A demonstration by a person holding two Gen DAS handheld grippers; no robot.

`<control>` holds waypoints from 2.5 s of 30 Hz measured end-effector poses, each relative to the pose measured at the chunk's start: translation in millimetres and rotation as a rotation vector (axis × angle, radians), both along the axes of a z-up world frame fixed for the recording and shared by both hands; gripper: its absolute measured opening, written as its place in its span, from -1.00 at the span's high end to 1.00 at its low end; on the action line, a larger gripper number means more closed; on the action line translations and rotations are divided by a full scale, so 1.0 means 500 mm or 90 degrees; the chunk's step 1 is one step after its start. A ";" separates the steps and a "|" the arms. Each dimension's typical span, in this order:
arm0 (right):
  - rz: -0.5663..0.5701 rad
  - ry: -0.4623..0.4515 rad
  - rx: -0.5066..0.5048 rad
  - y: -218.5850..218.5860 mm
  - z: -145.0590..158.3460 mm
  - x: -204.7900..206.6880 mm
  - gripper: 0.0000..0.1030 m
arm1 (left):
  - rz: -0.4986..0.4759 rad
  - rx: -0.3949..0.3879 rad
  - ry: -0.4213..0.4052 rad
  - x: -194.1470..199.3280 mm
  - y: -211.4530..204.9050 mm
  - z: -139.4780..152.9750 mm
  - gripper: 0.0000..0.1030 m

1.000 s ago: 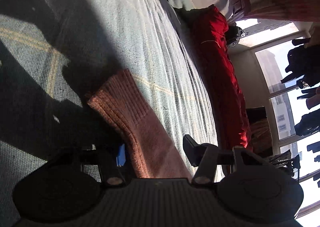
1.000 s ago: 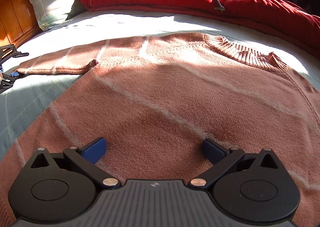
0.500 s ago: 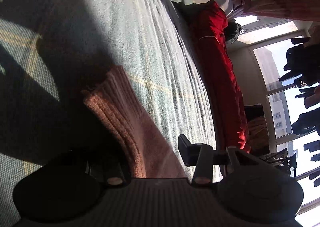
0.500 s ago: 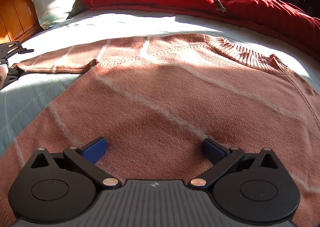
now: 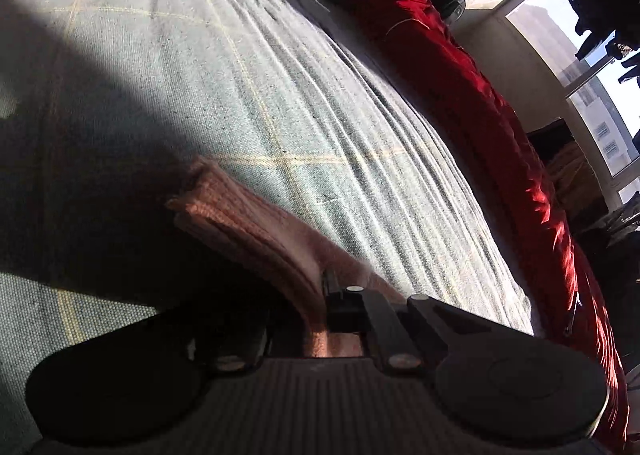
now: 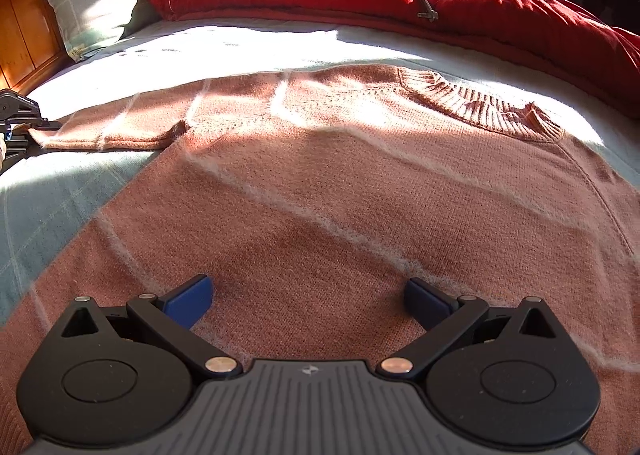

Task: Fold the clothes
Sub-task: 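Lift the cuff with the left gripper and carry the sleeve over the body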

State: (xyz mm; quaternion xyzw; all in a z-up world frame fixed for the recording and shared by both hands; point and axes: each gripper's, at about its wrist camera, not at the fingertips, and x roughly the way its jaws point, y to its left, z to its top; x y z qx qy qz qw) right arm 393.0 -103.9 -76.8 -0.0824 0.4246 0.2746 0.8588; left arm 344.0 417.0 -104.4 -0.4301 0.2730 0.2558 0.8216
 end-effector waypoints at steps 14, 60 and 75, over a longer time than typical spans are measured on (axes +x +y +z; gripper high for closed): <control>-0.020 -0.014 0.040 -0.072 0.032 -0.041 -1.00 | -0.098 0.084 -0.040 0.058 -0.093 0.177 0.91; -0.047 -0.034 0.194 -0.322 0.059 -0.158 -1.00 | -0.457 0.172 -0.130 0.352 -0.698 0.454 0.92; -0.064 -0.023 0.189 -0.337 0.051 -0.159 -1.00 | -0.561 0.152 -0.131 0.390 -0.866 0.379 0.91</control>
